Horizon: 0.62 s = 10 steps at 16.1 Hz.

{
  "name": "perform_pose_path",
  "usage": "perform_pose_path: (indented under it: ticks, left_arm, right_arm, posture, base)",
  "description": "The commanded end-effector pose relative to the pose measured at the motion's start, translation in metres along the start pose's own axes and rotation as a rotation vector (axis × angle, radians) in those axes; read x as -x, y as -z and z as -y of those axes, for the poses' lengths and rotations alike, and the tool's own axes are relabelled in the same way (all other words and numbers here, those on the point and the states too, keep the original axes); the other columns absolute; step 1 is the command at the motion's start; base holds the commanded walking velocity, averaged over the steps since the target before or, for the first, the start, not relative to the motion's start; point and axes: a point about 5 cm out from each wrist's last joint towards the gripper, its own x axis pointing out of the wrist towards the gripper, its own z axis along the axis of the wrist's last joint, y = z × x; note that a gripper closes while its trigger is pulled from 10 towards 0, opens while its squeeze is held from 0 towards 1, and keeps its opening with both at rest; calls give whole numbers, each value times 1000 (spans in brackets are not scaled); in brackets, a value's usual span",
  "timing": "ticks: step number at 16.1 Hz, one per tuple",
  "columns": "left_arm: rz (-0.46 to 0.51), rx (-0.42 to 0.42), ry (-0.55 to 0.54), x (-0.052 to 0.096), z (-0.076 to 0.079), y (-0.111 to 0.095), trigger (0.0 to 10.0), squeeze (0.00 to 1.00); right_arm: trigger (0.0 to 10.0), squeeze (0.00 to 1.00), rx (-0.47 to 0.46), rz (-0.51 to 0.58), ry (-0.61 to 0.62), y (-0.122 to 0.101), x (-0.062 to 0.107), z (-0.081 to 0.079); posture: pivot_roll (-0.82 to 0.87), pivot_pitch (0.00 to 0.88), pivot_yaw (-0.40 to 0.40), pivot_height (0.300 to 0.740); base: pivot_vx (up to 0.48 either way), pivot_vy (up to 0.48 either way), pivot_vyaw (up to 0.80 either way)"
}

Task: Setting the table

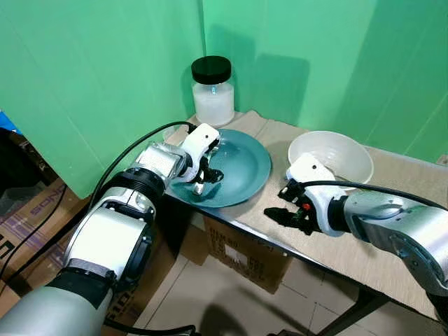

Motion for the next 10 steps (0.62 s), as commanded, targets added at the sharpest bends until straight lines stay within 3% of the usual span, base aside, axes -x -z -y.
perform_pose_path:
  ticks: [1,2,4,6,7,10]
  left_arm:
    - [0,-51,-92,8,-13,-4,10000,1000]
    - [51,-103,-172,15,-20,-14,10000,1000]
    - [123,-73,-179,24,-24,-29,10000,1000]
    - [140,-56,-180,32,-27,-36,10000,1000]
    - [141,-53,-183,33,-28,-36,10000,1000]
    - [42,9,-120,25,-21,-12,10000,1000]
  right_arm:
    - [10000,812,14,8,-9,-3,1,-4]
    - [10000,737,18,10,-8,-3,1,-4]
    - [10000,647,20,11,-6,-4,1,-3]
    - [10000,129,23,12,-8,-4,0,-4]
    - [10000,0,24,13,-9,-4,0,-5]
    - [10000,0,41,9,-35,-5,-2,-7]
  posture:
    - [-77,27,102,740]
    - [-74,24,101,740]
    - [-70,19,99,740]
    - [-68,15,98,740]
    - [-67,14,98,740]
    - [-60,10,93,740]
  base:
    - [0,0,0]
    - [0,0,0]
    - [0,0,0]
    - [0,0,0]
    - [0,0,0]
    - [0,0,0]
